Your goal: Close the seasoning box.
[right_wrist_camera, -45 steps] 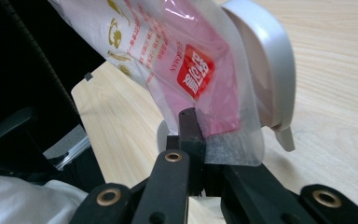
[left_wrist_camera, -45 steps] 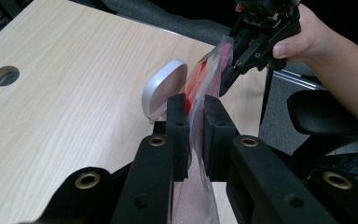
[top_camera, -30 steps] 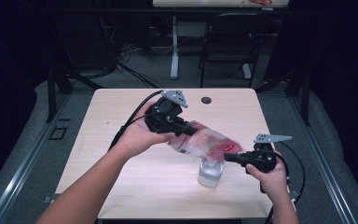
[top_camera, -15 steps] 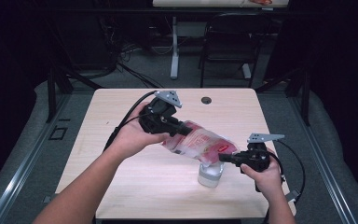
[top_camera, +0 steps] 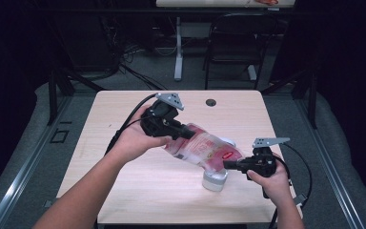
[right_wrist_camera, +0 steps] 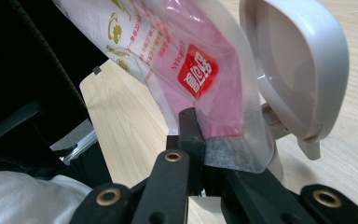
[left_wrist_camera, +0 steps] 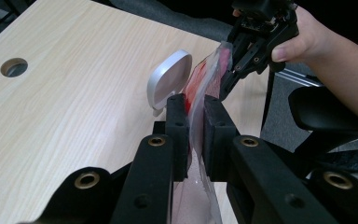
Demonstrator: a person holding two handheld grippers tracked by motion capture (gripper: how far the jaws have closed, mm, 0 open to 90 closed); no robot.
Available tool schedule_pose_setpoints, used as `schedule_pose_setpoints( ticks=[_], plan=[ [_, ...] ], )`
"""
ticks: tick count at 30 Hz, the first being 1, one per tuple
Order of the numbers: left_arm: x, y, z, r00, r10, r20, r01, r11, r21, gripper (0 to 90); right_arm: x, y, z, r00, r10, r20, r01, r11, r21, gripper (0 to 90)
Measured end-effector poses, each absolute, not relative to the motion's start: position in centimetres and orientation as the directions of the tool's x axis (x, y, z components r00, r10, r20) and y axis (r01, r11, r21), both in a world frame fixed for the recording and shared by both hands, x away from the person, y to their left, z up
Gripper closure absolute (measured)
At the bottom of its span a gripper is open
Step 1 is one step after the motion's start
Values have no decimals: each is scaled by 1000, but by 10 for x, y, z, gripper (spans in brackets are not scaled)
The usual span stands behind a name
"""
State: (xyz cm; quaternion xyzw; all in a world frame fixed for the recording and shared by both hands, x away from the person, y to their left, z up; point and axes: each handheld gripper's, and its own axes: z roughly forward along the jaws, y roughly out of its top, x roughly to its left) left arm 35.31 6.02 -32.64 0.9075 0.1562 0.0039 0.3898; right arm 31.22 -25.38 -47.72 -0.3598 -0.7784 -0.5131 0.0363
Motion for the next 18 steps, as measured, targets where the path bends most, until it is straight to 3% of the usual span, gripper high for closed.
schedule_pose_setpoints(
  ticks=[18],
  plan=[
    [353,57,-331,950,288,-119,285,-649,705,823,309,-262,-472,-725,574,381,584,218,782,899]
  ],
)
